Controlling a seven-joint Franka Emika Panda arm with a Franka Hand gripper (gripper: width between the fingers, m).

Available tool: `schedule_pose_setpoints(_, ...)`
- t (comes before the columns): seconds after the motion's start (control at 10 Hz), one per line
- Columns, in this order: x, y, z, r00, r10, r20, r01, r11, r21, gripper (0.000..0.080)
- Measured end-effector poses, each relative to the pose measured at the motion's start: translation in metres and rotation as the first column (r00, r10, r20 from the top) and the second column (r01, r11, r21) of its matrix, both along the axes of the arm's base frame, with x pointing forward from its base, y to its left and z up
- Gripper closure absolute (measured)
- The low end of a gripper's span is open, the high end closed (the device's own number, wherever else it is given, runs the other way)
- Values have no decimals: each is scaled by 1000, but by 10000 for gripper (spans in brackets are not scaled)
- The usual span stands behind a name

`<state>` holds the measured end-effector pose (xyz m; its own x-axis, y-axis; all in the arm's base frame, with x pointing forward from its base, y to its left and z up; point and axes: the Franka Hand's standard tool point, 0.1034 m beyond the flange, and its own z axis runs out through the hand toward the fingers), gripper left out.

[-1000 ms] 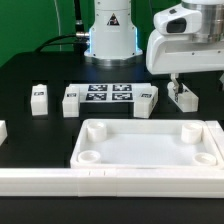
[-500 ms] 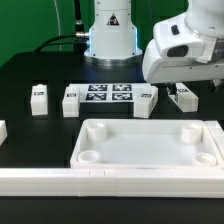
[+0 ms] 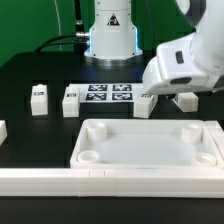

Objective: Assemble desk

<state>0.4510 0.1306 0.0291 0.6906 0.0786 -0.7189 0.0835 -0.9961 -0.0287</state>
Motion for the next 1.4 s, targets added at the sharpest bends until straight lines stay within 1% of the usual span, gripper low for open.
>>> schedule_pose_setpoints(0.1, -6, -1, 0, 997, 5, -74, -5, 1000, -8, 151)
schedule_pose_setpoints(0.3, -9, 4, -10, 977, 19, -213, -23, 1000, -16, 151)
schedule_pose_setpoints(0.4, -6, 5, -17, 976, 20, -218, -24, 1000, -13, 151)
schedule_pose_setpoints(0.5, -7, 4, -20, 977, 18, -211, -21, 1000, -13, 151)
schedule_pose_setpoints(0.8, -9, 4, -25, 978, 17, -206, -20, 1000, -13, 151)
schedule_pose_setpoints(0.9, -10, 4, -25, 978, 17, -206, -20, 1000, -13, 176)
schedule_pose_setpoints(1.0, -10, 5, -25, 979, 18, -205, -22, 1000, -13, 176)
schedule_pose_setpoints(1.2, -9, 5, -25, 979, 18, -204, -21, 1000, -12, 522)
schedule_pose_setpoints(1.4, -9, 5, -25, 979, 18, -203, -20, 1000, -12, 518)
